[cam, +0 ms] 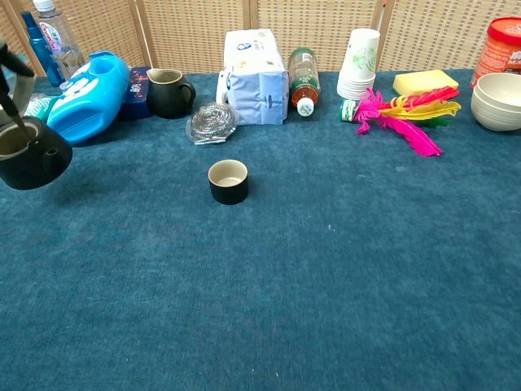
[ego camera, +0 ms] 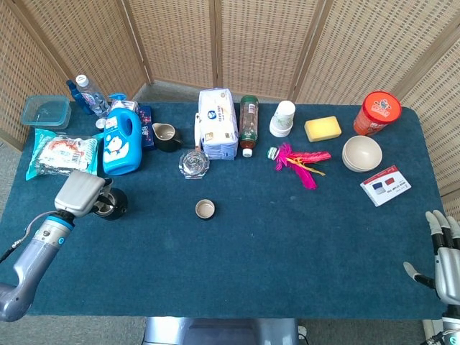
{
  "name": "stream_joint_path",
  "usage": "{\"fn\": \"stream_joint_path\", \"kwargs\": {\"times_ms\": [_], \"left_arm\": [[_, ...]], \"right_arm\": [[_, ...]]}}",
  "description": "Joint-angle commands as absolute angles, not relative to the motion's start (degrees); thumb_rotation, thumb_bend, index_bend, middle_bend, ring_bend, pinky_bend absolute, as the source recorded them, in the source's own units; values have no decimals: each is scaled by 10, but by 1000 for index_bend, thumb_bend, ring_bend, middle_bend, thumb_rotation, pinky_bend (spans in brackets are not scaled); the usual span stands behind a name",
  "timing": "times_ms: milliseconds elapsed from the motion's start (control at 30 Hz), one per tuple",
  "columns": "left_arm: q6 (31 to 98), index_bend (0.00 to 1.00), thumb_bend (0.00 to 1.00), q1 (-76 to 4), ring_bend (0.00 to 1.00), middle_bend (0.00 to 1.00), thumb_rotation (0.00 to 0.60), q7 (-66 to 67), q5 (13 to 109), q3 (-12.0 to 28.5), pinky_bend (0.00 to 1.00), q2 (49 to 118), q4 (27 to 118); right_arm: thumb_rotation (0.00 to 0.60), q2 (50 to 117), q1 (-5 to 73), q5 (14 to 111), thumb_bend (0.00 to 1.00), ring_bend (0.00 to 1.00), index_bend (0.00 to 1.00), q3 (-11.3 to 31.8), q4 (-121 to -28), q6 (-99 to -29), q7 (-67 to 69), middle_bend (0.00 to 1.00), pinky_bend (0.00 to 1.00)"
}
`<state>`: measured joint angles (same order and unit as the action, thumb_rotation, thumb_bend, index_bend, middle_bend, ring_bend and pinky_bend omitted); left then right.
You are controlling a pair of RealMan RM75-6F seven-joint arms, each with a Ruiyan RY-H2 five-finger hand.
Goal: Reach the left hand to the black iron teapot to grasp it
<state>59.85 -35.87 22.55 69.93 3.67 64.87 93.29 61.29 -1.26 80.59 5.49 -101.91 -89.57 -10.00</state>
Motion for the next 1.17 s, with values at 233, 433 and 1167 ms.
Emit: {"fn": "stream_joint_path", "kwargs": {"times_ms": [233, 433, 1167], "left_arm": [[615, 698, 604, -382, 724, 875, 600, 312, 681, 69, 772, 650, 992], [605, 694, 604, -423, 719, 875, 600, 399, 619, 95, 772, 685, 1010], [642, 693, 603, -529, 714, 875, 600, 588, 462, 109, 772, 809, 989]], "right_arm": [[600, 614, -12, 809, 69, 0, 0, 52, -1021, -893, -103, 0, 0], [600, 615, -10, 809, 70, 0, 0, 51, -1020, -890, -106, 0, 0], [600, 603, -13, 807, 70, 0, 0, 54, -1020, -892, -80, 0, 0]]}}
